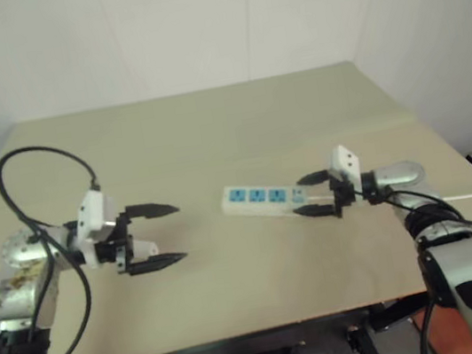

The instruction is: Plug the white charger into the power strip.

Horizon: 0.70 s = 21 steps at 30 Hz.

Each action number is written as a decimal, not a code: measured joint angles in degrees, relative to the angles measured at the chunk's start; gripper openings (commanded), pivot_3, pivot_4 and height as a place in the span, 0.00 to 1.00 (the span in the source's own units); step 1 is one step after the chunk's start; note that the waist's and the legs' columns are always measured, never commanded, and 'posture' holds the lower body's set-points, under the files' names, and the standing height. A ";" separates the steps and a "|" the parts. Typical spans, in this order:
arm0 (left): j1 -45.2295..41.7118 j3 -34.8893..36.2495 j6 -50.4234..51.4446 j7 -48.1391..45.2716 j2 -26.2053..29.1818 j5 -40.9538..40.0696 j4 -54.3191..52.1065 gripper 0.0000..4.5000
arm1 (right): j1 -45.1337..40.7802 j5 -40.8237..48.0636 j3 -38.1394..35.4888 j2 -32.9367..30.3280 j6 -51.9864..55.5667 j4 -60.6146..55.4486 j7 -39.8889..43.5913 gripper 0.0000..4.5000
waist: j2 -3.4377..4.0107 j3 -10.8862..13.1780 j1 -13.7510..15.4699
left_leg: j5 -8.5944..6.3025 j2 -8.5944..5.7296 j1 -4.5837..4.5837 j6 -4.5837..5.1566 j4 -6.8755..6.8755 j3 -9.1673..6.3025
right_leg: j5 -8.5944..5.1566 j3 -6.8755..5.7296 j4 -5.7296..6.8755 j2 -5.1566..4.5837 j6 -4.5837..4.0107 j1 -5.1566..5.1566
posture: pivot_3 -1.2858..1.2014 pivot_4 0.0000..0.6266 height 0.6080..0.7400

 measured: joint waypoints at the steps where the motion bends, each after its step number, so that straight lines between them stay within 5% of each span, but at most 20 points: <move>1: -0.01 0.00 -0.01 0.00 0.00 0.00 0.00 1.00 | -0.34 -0.34 -0.02 0.23 -0.45 0.63 -0.56 1.00 | 0.00 0.00 -0.05 | 0.00 0.00 0.01 0.00 0.00 0.00 | 0.00 0.00 0.00 0.00 0.00 0.00 | 0.52 0.24 1.00; 9: -0.80 -0.65 -0.02 0.64 -0.76 0.04 -0.20 1.00 | -1.51 -3.25 0.05 1.86 -0.39 4.35 -2.88 1.00 | 0.00 0.00 -0.06 | 0.00 -0.02 0.01 0.00 0.00 -0.01 | 0.00 0.00 -0.02 -0.01 0.00 0.04 | 0.52 0.24 1.00; 14: -0.80 -1.05 -0.03 0.99 -1.26 0.04 -0.71 1.00 | -1.89 -3.08 -1.09 2.46 2.18 5.17 -2.25 0.76 | 0.00 0.00 -0.15 | 0.00 -0.01 0.04 0.00 0.00 -0.02 | 0.00 0.00 0.00 0.00 0.00 0.04 | 0.52 0.24 1.00; 21: -0.89 -1.19 -0.19 1.06 -2.28 0.08 -0.69 1.00 | -1.36 -3.23 -1.24 2.61 1.07 4.69 -3.61 0.76 | 0.00 0.00 -0.15 | 0.00 -0.02 0.02 0.00 -0.01 -0.02 | 0.00 -0.01 -0.02 -0.01 0.00 0.04 | 0.52 0.24 1.00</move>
